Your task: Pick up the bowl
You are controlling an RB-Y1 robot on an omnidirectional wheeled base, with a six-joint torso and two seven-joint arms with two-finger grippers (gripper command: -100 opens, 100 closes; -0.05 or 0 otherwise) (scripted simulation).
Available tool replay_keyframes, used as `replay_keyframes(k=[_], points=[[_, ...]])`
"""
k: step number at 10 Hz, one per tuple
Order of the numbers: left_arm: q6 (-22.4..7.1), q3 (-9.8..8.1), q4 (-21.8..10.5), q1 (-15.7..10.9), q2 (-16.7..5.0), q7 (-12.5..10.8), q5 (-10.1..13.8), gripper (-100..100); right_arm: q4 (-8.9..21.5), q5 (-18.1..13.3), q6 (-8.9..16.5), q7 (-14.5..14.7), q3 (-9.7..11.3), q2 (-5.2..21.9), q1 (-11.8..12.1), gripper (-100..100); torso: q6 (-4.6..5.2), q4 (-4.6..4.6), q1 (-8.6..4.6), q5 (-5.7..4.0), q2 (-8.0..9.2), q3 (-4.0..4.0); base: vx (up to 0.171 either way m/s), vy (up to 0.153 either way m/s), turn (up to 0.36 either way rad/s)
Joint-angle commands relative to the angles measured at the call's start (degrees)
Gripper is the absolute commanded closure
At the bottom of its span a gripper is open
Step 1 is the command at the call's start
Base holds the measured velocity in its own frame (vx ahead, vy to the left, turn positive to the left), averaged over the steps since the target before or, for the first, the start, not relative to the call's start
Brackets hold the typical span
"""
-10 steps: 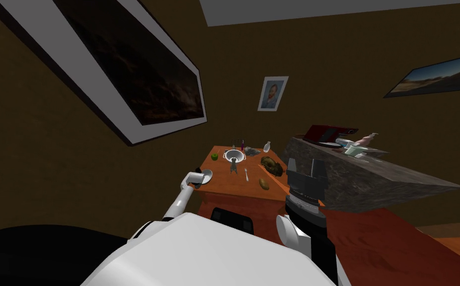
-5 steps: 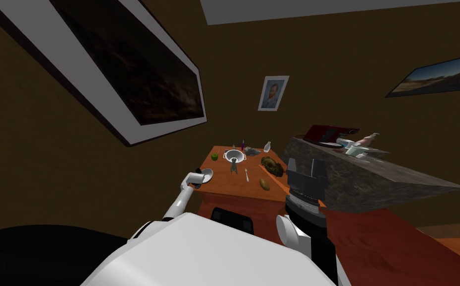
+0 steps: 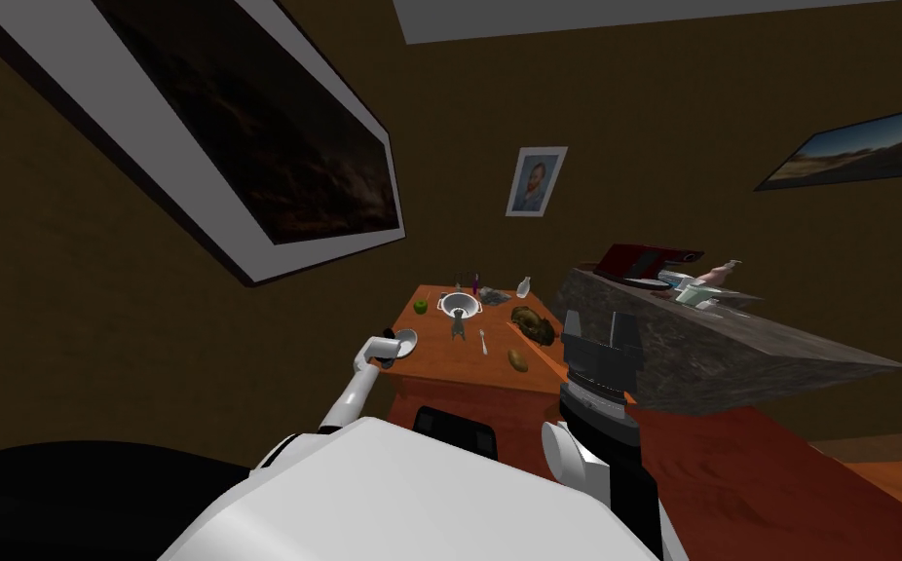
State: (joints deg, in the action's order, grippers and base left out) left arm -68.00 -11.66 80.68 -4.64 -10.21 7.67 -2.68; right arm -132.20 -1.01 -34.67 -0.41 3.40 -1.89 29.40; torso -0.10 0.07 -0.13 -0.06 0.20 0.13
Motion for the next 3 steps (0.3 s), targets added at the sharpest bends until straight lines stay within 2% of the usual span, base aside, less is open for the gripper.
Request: replay_keyframes(k=[1, 2, 3], points=[[-1.9, -0.30, 1.6, -0.1, -0.1, 0.3, 0.1, 100, 0.0, 0.0, 0.0, 0.0, 0.0, 0.0, 0.0, 0, 0.00, 0.00, 0.00, 0.00, 0.00, 0.00, -0.041, -0.024, -0.003], [-1.1, -0.19, 0.9, -0.1, -0.1, 0.2, 0.1, 100, 0.0, 0.0, 0.0, 0.0, 0.0, 0.0, 0.0, 0, 0.00, 0.02, -0.02, -0.01, 0.03, 0.02, -0.016, -0.010, 0.000], [-1.3, -0.21, 1.0, -0.2, -0.1, 0.2, 0.1, 0, 0.0, 0.0, 0.0, 0.0, 0.0, 0.0, 0.0, 0, 0.00, 0.00, 0.02, 0.00, -0.03, -0.01, 0.000, 0.000, 0.000]])
